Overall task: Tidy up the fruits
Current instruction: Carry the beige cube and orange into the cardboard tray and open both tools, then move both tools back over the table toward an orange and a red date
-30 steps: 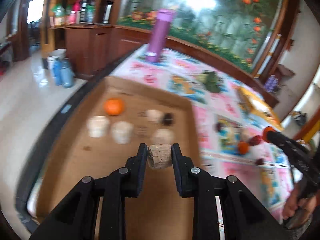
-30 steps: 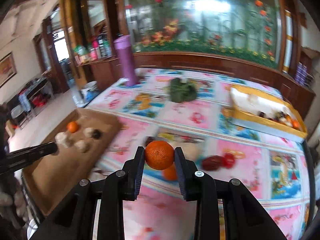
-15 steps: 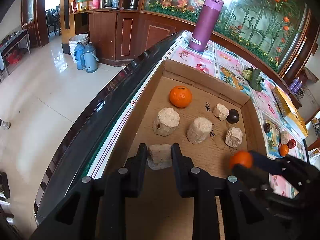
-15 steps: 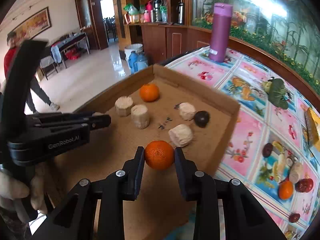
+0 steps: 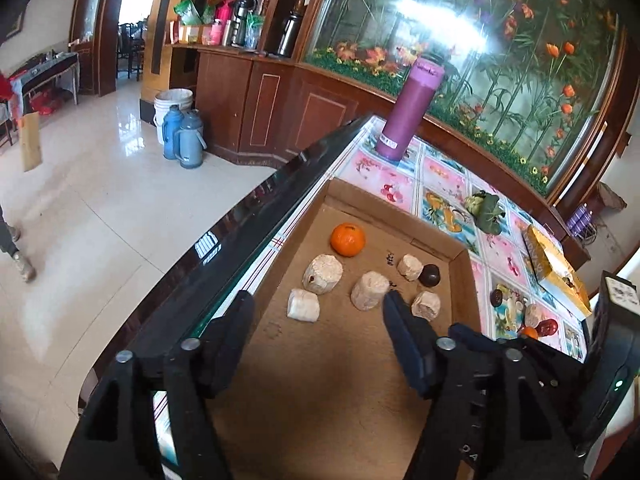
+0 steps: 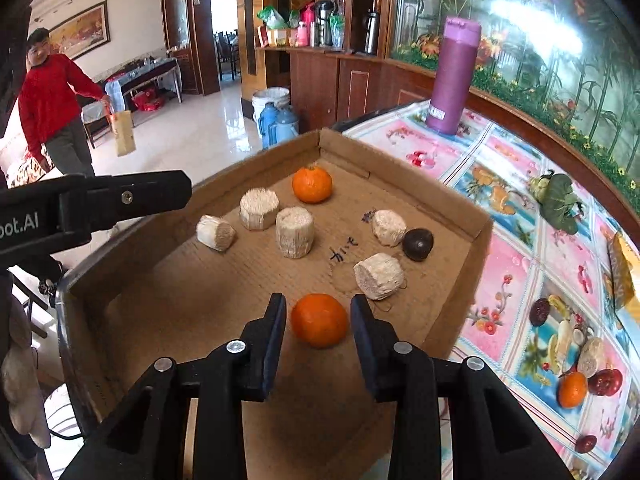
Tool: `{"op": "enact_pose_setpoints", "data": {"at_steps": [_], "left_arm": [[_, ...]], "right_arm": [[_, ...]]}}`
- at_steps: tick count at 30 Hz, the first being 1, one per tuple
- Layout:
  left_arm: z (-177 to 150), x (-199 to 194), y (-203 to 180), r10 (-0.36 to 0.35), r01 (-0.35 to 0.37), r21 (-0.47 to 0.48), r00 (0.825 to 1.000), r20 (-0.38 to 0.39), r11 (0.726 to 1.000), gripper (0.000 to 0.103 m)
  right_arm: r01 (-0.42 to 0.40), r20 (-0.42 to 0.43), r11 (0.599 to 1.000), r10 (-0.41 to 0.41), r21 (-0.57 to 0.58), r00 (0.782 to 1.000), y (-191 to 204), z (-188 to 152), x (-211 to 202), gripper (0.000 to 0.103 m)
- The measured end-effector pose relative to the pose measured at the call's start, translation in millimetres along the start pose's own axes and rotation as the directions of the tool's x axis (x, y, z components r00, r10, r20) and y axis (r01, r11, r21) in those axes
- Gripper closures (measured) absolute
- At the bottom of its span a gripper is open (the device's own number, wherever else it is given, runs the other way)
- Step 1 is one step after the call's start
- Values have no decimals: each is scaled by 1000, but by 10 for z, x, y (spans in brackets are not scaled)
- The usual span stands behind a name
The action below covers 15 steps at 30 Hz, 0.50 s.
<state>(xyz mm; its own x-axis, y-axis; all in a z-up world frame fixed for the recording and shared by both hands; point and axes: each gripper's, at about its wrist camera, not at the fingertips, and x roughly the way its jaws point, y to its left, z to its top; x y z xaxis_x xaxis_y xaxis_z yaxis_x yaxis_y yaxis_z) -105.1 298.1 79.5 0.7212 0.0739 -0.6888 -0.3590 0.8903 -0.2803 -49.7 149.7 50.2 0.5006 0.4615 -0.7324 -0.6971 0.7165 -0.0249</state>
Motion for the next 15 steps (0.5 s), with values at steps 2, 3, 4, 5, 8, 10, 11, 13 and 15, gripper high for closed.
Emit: {"op": "enact_pose_setpoints", "data": {"at_steps": [2, 3, 4, 5, 8, 10, 11, 13, 15], "left_arm": [[-25, -101, -84, 29, -29, 14, 999, 16, 999, 20], [-45, -146, -155, 34, -35, 31, 999, 25, 999, 18], [-61, -177, -208, 27, -28, 46, 999, 30, 999, 17], [-83, -200, -258, 15, -17, 59, 999, 32, 998, 17], [-150, -252, -445, -41, 39, 94, 999, 21, 995, 17], [-210, -267, -584, -60, 59, 122, 998, 10, 991, 17], [-242, -275, -664, -70, 69, 140, 998, 5, 988, 17], [-306, -295, -806, -85, 84, 176, 996, 2, 981, 17], [-363, -330, -909, -102, 99, 205, 995, 6, 974, 17]], "right_arm": [[5, 41, 1000, -6, 15, 999, -41, -1, -162, 49], [9, 60, 1000, -10, 25, 998, -73, -13, -240, 44], [11, 80, 999, -14, 39, 997, -114, -27, -327, 43], [13, 96, 998, -18, 56, 995, -164, -48, -415, 43], [24, 130, 993, -39, 117, 991, -348, -149, -655, 40], [41, 147, 986, -65, 161, 987, -497, -233, -806, 35], [51, 155, 981, -81, 187, 985, -588, -289, -885, 35], [76, 168, 970, -117, 231, 979, -760, -385, -1042, 31], [126, 177, 956, -177, 264, 968, -938, -503, -1203, 26]]}}
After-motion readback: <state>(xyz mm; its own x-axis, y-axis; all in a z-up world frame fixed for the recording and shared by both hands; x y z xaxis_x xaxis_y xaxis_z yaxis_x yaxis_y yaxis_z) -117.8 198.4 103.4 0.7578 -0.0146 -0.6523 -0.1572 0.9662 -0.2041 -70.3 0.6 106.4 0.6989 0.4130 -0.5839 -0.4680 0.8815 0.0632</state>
